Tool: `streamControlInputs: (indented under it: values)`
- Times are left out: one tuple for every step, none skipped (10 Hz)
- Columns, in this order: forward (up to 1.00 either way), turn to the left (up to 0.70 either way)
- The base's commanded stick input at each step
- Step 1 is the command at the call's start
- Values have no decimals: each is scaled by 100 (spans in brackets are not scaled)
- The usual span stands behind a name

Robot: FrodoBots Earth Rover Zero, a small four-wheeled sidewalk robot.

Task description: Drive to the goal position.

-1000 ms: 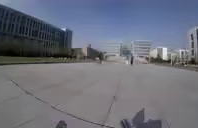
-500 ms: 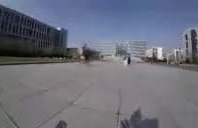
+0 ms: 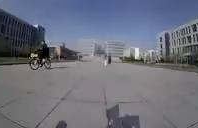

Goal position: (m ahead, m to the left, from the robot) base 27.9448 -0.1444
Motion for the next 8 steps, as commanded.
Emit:
streamControlInputs:
  values:
    - [100, -40]
    - [100, -9]
    - [100, 0]
    - [100, 0]
    - [100, 0]
    - [100, 0]
    - [100, 0]
    - [100, 0]
